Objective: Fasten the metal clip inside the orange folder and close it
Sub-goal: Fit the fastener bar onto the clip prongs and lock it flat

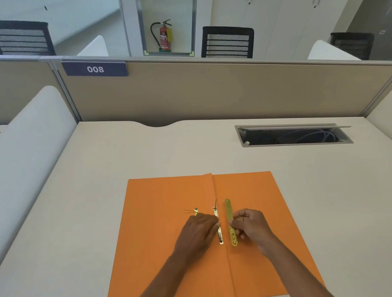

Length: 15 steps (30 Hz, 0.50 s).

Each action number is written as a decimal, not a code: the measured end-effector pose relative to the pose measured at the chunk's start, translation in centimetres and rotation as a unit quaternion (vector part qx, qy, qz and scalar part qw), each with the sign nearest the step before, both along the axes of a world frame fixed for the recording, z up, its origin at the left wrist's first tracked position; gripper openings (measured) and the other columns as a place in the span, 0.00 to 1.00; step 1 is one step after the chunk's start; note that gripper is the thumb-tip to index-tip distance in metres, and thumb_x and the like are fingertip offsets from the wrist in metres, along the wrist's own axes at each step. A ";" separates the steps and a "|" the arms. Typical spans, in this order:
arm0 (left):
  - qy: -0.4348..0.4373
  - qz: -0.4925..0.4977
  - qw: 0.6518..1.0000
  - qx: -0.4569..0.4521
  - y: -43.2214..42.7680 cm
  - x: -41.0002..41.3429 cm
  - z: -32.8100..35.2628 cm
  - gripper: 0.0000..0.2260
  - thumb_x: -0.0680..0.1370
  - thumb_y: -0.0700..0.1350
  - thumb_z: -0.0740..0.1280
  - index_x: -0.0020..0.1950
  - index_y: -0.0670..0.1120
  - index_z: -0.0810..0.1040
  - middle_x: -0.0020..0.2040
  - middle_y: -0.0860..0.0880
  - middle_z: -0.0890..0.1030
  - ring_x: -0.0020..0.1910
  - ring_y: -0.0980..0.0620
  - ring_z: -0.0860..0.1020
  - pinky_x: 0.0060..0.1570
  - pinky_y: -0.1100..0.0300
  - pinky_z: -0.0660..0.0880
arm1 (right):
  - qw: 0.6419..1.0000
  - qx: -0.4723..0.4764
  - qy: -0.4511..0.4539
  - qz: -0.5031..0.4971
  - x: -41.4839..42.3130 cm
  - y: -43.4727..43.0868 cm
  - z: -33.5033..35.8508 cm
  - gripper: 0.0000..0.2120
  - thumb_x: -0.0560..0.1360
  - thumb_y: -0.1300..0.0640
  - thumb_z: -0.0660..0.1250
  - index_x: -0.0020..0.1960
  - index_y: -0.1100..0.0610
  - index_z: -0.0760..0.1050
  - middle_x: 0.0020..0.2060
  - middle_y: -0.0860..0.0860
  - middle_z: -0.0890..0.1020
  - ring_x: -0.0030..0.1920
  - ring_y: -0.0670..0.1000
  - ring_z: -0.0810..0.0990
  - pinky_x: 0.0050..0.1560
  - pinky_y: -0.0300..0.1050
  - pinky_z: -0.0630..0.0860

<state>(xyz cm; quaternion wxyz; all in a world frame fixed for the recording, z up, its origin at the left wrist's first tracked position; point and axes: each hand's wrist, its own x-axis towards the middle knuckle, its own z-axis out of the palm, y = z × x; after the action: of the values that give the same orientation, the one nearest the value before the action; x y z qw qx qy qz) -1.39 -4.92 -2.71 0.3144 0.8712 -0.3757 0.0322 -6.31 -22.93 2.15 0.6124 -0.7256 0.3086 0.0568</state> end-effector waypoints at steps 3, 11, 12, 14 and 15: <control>0.067 0.064 0.994 -0.055 -1.0 0.2 0.4 0.08 0.81 0.50 0.62 0.50 0.49 0.80 0.47 0.53 0.84 0.47 0.51 0.78 0.51 0.54 0.73 | 0.999 0.034 -0.028 -0.024 -0.6 0.1 -0.6 0.03 0.71 0.68 0.73 0.45 0.66 0.80 0.26 0.53 0.80 0.24 0.49 0.75 0.23 0.40 0.71; 0.194 0.182 0.947 -0.179 -2.5 0.2 0.7 0.09 0.76 0.46 0.71 0.54 0.50 0.76 0.35 0.54 0.83 0.32 0.62 0.77 0.33 0.71 0.68 | 0.998 0.018 -0.048 -0.025 -0.8 0.3 -1.4 0.03 0.74 0.66 0.71 0.41 0.64 0.81 0.23 0.54 0.79 0.21 0.49 0.74 0.24 0.41 0.73; 0.194 0.191 0.945 -0.181 -2.7 0.3 0.7 0.09 0.77 0.46 0.70 0.56 0.50 0.77 0.35 0.53 0.83 0.32 0.61 0.77 0.33 0.68 0.71 | 0.998 0.018 -0.051 -0.024 -0.8 0.3 -1.5 0.03 0.74 0.66 0.71 0.41 0.63 0.81 0.24 0.54 0.79 0.22 0.49 0.74 0.24 0.41 0.73; 0.179 0.206 0.946 -0.176 -3.1 0.6 0.8 0.07 0.78 0.46 0.69 0.55 0.48 0.81 0.35 0.52 0.84 0.32 0.56 0.80 0.35 0.60 0.75 | 0.998 0.021 -0.053 -0.022 -0.8 0.4 -1.5 0.03 0.74 0.66 0.71 0.41 0.63 0.81 0.24 0.55 0.79 0.22 0.49 0.74 0.25 0.41 0.74; 0.166 0.211 0.948 -0.172 -3.2 0.6 0.8 0.06 0.78 0.45 0.68 0.52 0.47 0.82 0.35 0.51 0.85 0.33 0.54 0.80 0.36 0.58 0.77 | 0.998 0.024 -0.052 -0.021 -0.8 0.3 -1.4 0.03 0.74 0.66 0.71 0.41 0.63 0.81 0.24 0.55 0.79 0.22 0.49 0.74 0.25 0.41 0.74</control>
<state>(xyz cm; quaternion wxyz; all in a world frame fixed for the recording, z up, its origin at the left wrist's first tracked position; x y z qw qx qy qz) -0.74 -8.11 -1.90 0.5029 0.8566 -0.1145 0.0171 -7.13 -22.62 0.72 0.6458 -0.7062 0.2900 0.0135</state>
